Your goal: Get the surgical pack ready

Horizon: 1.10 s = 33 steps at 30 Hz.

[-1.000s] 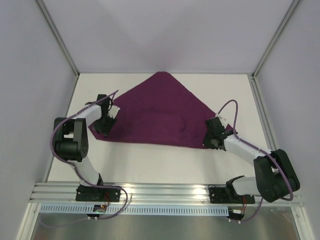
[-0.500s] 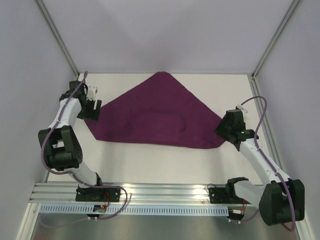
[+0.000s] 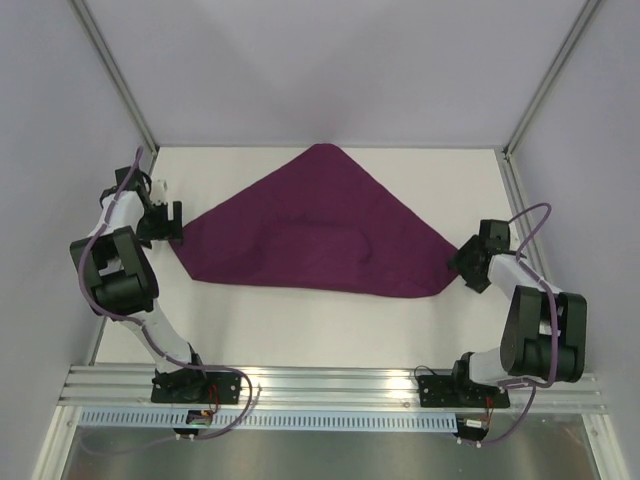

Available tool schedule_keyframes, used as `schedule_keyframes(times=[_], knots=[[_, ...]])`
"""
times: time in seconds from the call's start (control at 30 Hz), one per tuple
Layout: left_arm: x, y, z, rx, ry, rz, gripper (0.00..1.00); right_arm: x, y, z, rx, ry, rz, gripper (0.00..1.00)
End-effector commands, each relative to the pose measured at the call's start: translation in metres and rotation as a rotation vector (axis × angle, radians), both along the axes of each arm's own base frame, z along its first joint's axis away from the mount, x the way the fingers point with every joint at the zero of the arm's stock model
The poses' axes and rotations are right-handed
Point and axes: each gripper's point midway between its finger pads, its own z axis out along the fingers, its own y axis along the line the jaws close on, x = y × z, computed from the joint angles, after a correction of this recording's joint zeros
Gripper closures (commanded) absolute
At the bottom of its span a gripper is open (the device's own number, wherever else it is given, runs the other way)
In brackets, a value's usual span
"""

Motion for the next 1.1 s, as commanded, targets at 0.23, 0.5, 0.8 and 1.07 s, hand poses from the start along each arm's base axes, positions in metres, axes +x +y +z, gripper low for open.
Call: schedule_keyframes(times=[0.23, 0.5, 0.8, 1.07], knots=[[-0.01, -0.041, 0.033, -0.122, -0.093, -0.029, 0.12, 0.042, 0.022, -0.031, 0.17, -0.058, 0.032, 0.79], [-0.046, -0.119, 0.043, -0.101, -0.079, -0.354, 0.13, 0.056, 0.024, 0.006, 0.179, -0.151, 0.045, 0.99], [-0.068, -0.138, 0.011, -0.093, 0.05, -0.458, 0.16, 0.074, 0.061, 0.107, 0.127, -0.392, 0.151, 0.99], [-0.066, -0.153, -0.003, -0.078, 0.093, -0.515, 0.16, 0.084, 0.15, 0.146, 0.148, -0.459, 0.329, 0.99]])
